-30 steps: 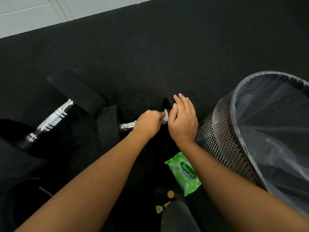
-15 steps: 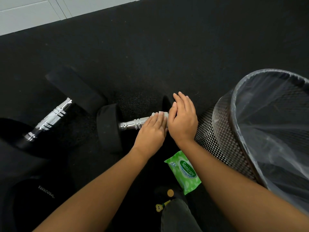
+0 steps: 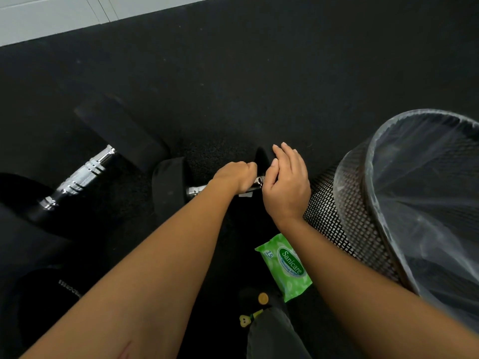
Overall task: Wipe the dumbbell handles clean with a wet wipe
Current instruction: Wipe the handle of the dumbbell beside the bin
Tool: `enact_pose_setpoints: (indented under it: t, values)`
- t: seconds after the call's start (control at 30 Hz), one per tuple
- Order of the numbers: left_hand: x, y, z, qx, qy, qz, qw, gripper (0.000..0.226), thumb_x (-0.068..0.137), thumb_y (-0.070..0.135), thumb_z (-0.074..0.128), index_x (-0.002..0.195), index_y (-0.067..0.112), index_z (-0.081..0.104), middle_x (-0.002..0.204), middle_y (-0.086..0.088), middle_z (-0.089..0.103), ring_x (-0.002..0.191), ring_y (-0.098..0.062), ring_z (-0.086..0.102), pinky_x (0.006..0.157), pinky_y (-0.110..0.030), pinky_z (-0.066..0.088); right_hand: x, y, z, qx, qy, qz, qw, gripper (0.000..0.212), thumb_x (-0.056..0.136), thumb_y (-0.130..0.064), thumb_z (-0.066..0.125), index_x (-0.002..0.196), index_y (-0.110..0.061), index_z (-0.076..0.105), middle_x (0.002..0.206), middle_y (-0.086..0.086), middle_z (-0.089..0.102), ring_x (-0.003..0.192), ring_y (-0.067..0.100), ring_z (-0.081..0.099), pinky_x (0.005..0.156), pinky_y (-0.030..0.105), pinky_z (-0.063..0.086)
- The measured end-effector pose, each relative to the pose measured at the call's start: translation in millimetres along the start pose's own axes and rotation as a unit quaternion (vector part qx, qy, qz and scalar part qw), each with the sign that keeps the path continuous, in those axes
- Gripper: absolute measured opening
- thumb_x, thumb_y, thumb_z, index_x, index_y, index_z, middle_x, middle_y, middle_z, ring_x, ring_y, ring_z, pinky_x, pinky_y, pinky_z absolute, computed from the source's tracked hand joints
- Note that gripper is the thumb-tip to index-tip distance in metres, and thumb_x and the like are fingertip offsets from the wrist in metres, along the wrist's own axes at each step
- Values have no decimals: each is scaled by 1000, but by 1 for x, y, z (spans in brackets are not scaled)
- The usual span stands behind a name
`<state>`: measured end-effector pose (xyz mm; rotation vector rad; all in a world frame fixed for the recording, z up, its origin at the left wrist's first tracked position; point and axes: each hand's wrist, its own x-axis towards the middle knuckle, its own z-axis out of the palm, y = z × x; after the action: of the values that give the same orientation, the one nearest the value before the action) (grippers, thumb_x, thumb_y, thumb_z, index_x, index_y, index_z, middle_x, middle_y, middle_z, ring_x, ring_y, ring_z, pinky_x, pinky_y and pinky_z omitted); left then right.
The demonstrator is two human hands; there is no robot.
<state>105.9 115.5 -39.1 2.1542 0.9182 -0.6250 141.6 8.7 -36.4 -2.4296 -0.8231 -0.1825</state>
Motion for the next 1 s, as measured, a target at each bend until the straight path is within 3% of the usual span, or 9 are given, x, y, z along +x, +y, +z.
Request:
enact_pose_setpoints:
  t: [0.13,0.27,0.37,0.47,0.67,0.83,0.9,1.0]
  values:
    - [0,-1,1,3,-20,-46,999,41,97,24,17,102,7,54,116,-17,56,103,-32,49,82,-38,34,-1,2,1,1,9,-10,1000,41,93,-22,34,121,-9,60,129,6,58,124,26,50,101,33,40]
    - [-6,4,-6,-14,-27,-76,997,49,96,32,13,97,9,56,100,-16,55,90,-29,49,83,-39,35,0,2,3,-2,14,-10,1000,40,93,-22,35,120,-8,61,127,7,59,123,27,51,101,33,40]
    - [-8,8,-6,-76,-20,-58,995,54,96,34,14,107,5,59,107,-18,58,95,-30,52,82,-39,36,1,0,4,-8,21,-3,1000,39,93,-22,36,119,-9,62,127,6,60,123,27,51,100,34,42]
    - [-12,9,-4,-117,-23,-17,993,46,97,33,17,93,11,57,113,-19,59,89,-27,50,75,-35,35,1,-1,4,-10,17,2,1000,41,92,-23,35,120,-9,61,128,6,59,123,27,50,99,35,42]
    - [-15,-1,-5,-6,4,-20,1000,25,99,20,18,91,14,41,120,-15,56,112,-32,49,93,-44,31,0,0,3,-1,13,-4,1000,41,93,-23,34,120,-9,61,128,6,59,124,28,50,101,36,41]
    - [-9,2,-3,98,-6,-41,994,51,98,29,12,109,9,58,121,-12,59,114,-27,50,99,-45,27,-1,2,3,-5,22,-11,1000,40,92,-22,36,119,-8,62,127,7,60,122,28,52,100,35,42]
    - [-11,6,-1,81,-1,-44,996,55,98,32,11,110,9,59,120,-12,59,114,-27,51,99,-45,28,0,1,3,-1,15,-10,1000,41,93,-22,35,120,-8,61,128,7,59,123,28,50,101,35,41]
    - [-14,5,-1,-30,8,-19,999,50,98,34,14,98,14,59,116,-12,59,102,-26,51,94,-43,30,1,0,4,1,9,1,1000,41,93,-24,33,121,-9,60,129,6,58,125,27,49,102,34,39]
